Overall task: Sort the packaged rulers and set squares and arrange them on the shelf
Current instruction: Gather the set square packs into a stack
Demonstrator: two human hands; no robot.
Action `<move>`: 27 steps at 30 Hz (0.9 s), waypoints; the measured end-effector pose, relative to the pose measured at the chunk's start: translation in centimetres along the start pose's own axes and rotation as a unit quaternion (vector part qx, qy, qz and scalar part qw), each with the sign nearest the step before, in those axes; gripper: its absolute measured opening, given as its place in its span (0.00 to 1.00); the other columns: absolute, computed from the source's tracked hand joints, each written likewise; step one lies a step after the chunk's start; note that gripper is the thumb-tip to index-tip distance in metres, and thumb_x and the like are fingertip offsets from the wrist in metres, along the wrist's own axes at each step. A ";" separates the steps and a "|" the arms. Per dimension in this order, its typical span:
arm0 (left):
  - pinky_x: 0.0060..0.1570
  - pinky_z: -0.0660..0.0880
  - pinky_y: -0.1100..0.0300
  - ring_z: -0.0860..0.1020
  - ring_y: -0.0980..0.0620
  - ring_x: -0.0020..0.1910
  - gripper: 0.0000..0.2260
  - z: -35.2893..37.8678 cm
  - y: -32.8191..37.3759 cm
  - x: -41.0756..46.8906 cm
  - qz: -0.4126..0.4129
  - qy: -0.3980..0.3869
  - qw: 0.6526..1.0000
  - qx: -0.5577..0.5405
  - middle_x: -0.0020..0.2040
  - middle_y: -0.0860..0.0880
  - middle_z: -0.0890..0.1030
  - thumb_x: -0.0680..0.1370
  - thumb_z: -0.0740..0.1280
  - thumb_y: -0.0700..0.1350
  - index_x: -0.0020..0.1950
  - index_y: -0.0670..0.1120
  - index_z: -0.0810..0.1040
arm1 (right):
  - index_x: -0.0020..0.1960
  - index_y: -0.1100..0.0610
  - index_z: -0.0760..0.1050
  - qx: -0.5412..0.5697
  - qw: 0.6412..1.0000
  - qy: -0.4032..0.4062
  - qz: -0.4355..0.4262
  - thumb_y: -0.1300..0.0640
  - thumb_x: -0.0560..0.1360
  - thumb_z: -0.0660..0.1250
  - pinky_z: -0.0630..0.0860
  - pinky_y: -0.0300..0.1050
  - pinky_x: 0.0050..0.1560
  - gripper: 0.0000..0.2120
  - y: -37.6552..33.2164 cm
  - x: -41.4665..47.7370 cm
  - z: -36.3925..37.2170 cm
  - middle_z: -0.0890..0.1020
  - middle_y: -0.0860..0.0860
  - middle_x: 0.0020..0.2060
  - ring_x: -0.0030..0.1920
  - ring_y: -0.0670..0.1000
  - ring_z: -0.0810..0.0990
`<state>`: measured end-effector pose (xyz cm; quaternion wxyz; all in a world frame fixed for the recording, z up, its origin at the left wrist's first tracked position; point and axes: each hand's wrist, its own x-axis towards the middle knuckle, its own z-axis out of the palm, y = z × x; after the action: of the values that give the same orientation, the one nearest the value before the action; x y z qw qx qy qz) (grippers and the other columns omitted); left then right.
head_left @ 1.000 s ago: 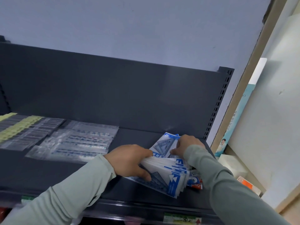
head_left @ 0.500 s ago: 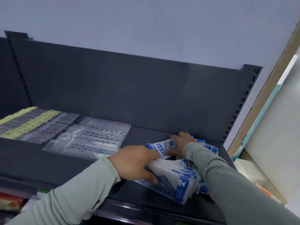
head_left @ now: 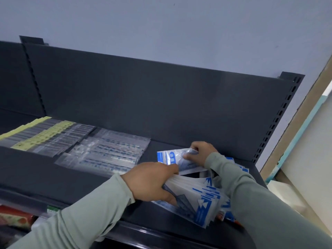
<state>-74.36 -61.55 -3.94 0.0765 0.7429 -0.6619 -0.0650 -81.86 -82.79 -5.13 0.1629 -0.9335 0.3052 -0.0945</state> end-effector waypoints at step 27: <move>0.55 0.62 0.58 0.70 0.59 0.49 0.22 0.7 2.3 0.7 0.053 0.051 0.996 0.043 0.48 0.58 0.74 0.67 0.71 0.63 0.53 0.55 0.70 | 0.59 0.55 0.71 -0.124 0.965 -0.097 0.211 0.38 0.66 0.73 0.75 0.46 0.53 0.30 2.6 -7.1 -2.2 0.77 0.52 0.59 0.54 0.54 0.76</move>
<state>-76.61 -62.49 -4.14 0.0816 0.7118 -0.6976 0.0055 -89.49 -81.02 -4.61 0.0909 -0.8655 0.4873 0.0718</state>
